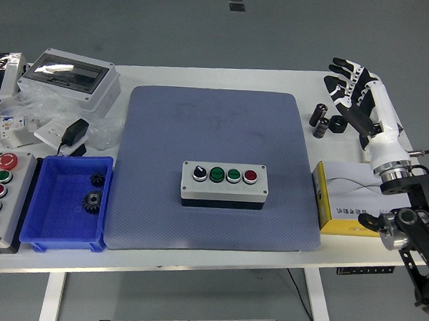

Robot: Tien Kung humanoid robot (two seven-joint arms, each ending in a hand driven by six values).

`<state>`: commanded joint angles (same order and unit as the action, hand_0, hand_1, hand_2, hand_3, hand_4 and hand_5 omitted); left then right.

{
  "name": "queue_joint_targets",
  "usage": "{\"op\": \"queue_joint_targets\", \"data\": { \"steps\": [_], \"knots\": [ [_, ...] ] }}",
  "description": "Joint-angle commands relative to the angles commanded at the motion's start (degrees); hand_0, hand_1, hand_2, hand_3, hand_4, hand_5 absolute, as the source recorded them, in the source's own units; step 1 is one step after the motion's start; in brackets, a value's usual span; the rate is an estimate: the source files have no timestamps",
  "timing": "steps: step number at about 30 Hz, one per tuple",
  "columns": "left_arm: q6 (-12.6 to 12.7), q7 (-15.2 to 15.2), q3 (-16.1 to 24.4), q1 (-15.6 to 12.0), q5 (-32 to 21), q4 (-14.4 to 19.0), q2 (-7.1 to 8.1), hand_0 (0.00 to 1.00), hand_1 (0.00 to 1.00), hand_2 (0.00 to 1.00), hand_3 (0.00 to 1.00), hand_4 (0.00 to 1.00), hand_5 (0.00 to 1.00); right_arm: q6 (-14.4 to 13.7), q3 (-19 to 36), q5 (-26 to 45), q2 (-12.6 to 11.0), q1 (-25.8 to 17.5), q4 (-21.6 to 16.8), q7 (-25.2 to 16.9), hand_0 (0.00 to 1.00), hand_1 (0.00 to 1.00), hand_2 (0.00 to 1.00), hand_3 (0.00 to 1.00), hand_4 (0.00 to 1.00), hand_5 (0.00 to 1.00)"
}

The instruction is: Pick up the button,place it on the desk,press the button,press the button

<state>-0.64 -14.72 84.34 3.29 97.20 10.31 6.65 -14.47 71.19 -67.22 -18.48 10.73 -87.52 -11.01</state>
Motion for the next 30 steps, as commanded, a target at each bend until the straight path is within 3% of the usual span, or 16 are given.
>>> {"op": "queue_joint_targets", "data": {
  "steps": [12, 18, 20, 30],
  "knots": [
    [-0.23, -0.09, 0.19, -0.13, 0.86, 0.0, 0.59, 0.606, 0.601, 0.532, 0.597, 0.63, 0.189, 1.32, 0.07, 1.88, -0.11, -0.42, 0.12, -0.27, 0.77, 0.76, 0.78, 0.814, 0.848, 0.559],
    [-0.35, -1.14, 4.71, -0.28, 5.26, 0.0, 0.69, 0.606, 0.601, 0.532, 0.598, 0.631, 0.189, 1.46, -0.96, 2.0, 0.07, 0.07, 0.64, -0.27, 0.774, 0.759, 0.78, 0.805, 0.857, 0.571],
    [-0.31, -1.35, 5.25, -0.56, 5.74, 0.0, 0.83, 0.606, 0.601, 0.532, 0.598, 0.63, 0.19, 1.5, -1.48, 1.96, 0.04, 0.52, 0.85, -0.2, 0.778, 0.76, 0.779, 0.8, 0.884, 0.614],
    [-0.27, -1.57, 6.8, -1.29, 7.29, 0.0, 0.82, 0.606, 0.601, 0.532, 0.598, 0.63, 0.19, 1.81, -4.18, 1.98, 0.64, 2.71, 2.11, 0.1, 0.782, 0.763, 0.78, 0.799, 0.888, 0.623]
  ]
}}
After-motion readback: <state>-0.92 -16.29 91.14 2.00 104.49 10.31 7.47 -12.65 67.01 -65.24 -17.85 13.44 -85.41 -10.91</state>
